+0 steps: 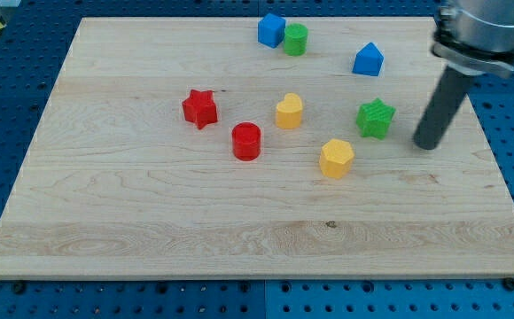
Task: Move the blue triangle towards the yellow heart
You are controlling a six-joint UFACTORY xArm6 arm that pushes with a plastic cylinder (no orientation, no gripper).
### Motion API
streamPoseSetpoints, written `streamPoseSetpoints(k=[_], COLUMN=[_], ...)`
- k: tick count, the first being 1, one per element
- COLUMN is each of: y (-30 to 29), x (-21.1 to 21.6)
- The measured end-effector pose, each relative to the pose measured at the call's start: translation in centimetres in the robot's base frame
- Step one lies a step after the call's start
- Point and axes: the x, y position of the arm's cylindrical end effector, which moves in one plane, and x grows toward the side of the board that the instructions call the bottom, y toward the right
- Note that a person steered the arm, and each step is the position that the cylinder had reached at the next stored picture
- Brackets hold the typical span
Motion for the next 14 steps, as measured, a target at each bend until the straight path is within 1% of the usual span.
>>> streamPoseSetpoints(k=[1, 2, 3, 4, 5, 7, 8, 11, 12, 13, 14], y=[1.6, 1.5, 1.4, -0.2, -3.3, -3.7, -5.2, -5.5, -6.5, -6.7, -6.8], x=[-4.7, -13.1, -16.2, -18.0, -19.5, -18.9, -18.7, -13.6, -13.5, -15.7, -15.5])
